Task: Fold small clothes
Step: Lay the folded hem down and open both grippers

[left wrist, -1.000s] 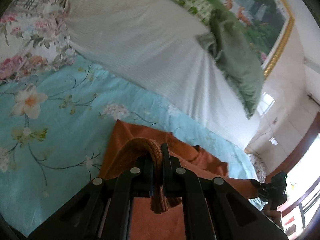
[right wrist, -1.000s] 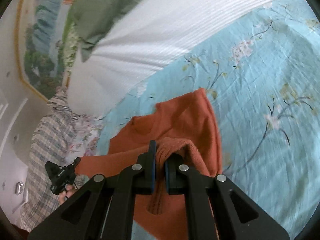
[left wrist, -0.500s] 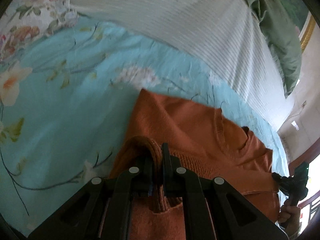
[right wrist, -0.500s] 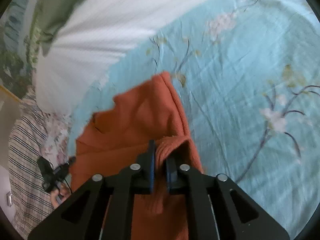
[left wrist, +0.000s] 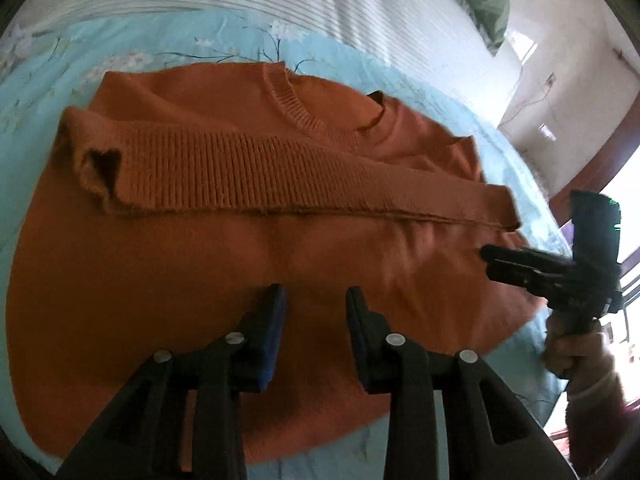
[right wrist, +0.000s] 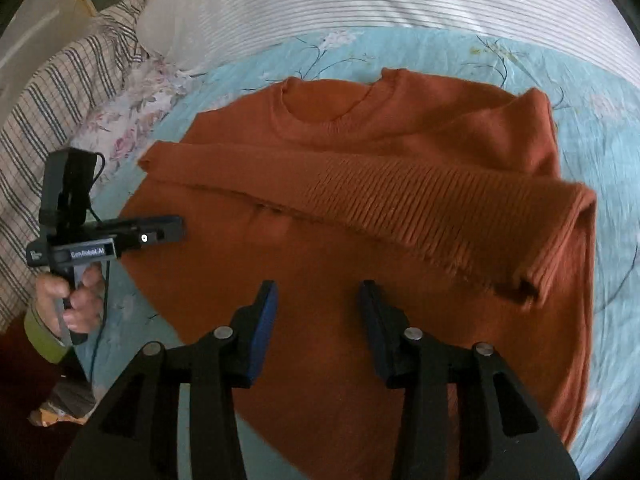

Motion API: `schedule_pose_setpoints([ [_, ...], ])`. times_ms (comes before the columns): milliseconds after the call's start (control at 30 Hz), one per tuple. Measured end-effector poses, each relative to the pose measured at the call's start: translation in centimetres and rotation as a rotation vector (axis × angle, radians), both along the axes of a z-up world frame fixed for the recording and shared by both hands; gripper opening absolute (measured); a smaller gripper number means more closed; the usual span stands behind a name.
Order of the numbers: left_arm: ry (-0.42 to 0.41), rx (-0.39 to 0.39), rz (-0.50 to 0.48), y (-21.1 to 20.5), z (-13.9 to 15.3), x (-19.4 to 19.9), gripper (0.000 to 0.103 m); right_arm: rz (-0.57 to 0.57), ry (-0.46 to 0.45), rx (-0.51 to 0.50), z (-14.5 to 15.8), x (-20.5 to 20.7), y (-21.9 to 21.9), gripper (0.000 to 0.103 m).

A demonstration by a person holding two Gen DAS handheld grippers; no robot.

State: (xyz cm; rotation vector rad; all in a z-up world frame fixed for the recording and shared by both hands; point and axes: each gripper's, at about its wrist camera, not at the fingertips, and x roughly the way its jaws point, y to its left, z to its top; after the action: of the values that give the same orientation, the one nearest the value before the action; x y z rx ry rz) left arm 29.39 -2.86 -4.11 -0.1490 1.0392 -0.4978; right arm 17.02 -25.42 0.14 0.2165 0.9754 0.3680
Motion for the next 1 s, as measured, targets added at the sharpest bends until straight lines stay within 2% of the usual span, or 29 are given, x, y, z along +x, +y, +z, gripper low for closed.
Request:
schedule_pose_setpoints([
  [67,0.015,-0.007,-0.009,0.1,-0.2,1.6,0.030,-0.028,0.004,-0.022,0.2,1.1,-0.9,0.039],
  [133,0.032,0.005,0.010,0.4,-0.2,3.3,0.017,-0.078,-0.013,-0.073,0.5,2.5,-2.2,0.034],
  [167,0.029,0.013,0.020,0.6,0.1,4.0,0.015,-0.112,-0.021,-0.086,0.8,3.1,-2.9,0.032],
  [267,-0.024,0.047,0.115,1.9,1.7,7.0,0.016,-0.271,-0.076,-0.125,2.2,4.8,-5.7,0.034],
  [333,-0.071,0.080,0.210,3.2,3.2,8.9,0.016,-0.380,-0.117,-0.092,3.1,5.2,-8.4,0.034],
  [367,-0.087,0.087,0.243,3.8,3.7,9.7,0.018,-0.425,-0.132,-0.075,3.4,5.1,-9.4,0.035],
  [433,-0.122,0.092,0.325,5.3,4.9,10.8,0.036,-0.501,-0.167,-0.023,4.0,4.3,-11.2,0.035],
  [500,-0.138,0.087,0.373,6.4,5.7,10.7,0.040,-0.517,-0.178,0.028,4.3,3.2,-11.7,0.035],
  [567,-0.143,0.053,0.393,7.3,6.1,9.8,0.044,-0.494,-0.185,0.054,4.5,1.8,-11.2,0.035],
  [600,-0.143,0.042,0.404,7.6,6.1,9.0,0.048,-0.482,-0.182,0.065,4.3,0.8,-10.7,0.035],
  [767,-0.121,-0.036,0.406,7.5,5.3,3.6,0.049,-0.428,-0.144,0.126,3.0,-2.0,-7.8,0.038],
  [900,-0.093,-0.130,0.382,7.4,4.8,-1.8,0.049,-0.402,-0.106,0.172,1.5,-3.9,-5.6,0.045],
  [1000,-0.099,-0.195,0.360,7.2,4.5,-5.3,0.057,-0.399,-0.110,0.196,0.8,-5.1,-4.5,0.047],
])
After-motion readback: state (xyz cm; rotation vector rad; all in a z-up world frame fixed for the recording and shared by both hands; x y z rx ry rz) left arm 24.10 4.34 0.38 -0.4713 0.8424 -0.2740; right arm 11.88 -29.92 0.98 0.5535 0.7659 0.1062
